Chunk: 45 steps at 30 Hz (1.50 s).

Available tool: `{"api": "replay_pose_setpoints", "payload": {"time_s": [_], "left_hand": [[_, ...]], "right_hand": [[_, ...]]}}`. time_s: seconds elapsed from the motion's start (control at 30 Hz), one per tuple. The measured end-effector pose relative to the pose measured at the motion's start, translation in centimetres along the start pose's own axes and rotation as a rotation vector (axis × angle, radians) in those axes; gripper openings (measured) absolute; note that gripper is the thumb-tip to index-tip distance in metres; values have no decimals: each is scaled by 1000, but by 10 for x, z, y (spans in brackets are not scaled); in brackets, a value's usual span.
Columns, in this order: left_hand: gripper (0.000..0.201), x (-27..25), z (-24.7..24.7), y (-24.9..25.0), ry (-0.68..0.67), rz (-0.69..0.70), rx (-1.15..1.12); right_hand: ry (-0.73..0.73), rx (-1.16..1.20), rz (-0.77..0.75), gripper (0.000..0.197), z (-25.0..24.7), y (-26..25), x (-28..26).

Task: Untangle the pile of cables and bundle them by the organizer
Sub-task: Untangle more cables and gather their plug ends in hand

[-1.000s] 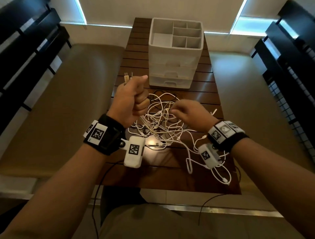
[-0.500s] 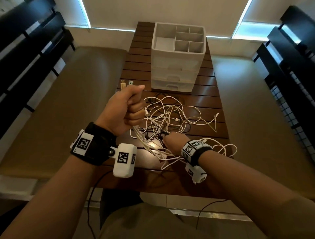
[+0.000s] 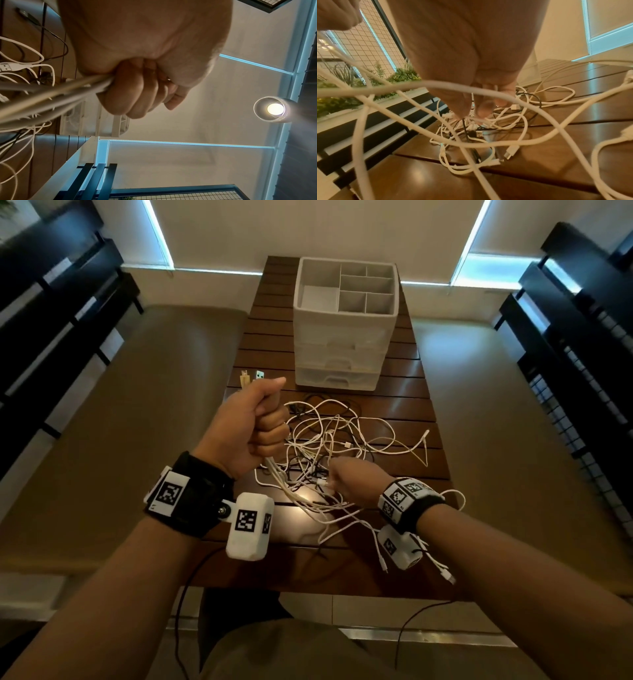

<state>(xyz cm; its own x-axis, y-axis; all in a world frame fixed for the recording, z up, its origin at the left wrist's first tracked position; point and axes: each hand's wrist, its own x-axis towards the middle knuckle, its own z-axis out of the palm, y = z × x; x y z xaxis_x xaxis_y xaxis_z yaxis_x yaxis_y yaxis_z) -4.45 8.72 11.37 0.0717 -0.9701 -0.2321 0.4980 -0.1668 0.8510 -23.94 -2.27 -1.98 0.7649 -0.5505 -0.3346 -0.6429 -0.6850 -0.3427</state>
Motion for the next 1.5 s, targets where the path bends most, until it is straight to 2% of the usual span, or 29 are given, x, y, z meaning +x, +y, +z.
{"api": "replay_pose_setpoints", "payload": {"time_s": [0.07, 0.17, 0.33, 0.4, 0.53, 0.63, 0.73, 0.8, 0.87, 1.0, 1.17, 1.27, 1.37, 1.43, 1.5], "left_hand": [[55, 1, 0, 1, 6, 3, 0], [54, 3, 1, 1, 37, 26, 5], [52, 11, 8, 5, 132, 118, -21], [53, 13, 14, 9, 161, 170, -31], [53, 18, 31, 20, 242, 310, 60], [46, 23, 43, 30, 302, 433, 155], [34, 30, 53, 35, 351, 518, 238], [40, 36, 62, 35, 346, 568, 276], [35, 40, 69, 35, 330, 635, 330], [21, 49, 77, 34, 277, 685, 415], [24, 55, 74, 38, 324, 698, 536], [28, 54, 75, 45, 335, 702, 516], [33, 48, 82, 61, 422, 675, 395], [37, 41, 85, 77, 445, 671, 261], [40, 31, 84, 95, 402, 693, 125]], "right_hand": [[32, 131, -18, 8, -1, -1, -2], [231, 373, -42, 8, -27, -11, -4], [660, 640, -112, 11, -142, -40, -14], [796, 663, -161, 11, -174, -51, -17], [721, 574, -181, 10, -179, -62, -10], [822, 752, -242, 11, -178, -65, -18], [770, 808, -292, 10, -170, -71, -28], [794, 869, -296, 11, -165, -72, -32], [819, 905, -328, 12, -166, -74, -33], [858, 884, -369, 11, -163, -79, -30], [818, 855, -362, 15, -163, -79, -26], [784, 808, -382, 20, -166, -84, -24], [715, 735, -391, 22, -166, -83, -21], [640, 677, -353, 22, -158, -71, -15], [571, 629, -279, 23, -144, -51, -6]]}}
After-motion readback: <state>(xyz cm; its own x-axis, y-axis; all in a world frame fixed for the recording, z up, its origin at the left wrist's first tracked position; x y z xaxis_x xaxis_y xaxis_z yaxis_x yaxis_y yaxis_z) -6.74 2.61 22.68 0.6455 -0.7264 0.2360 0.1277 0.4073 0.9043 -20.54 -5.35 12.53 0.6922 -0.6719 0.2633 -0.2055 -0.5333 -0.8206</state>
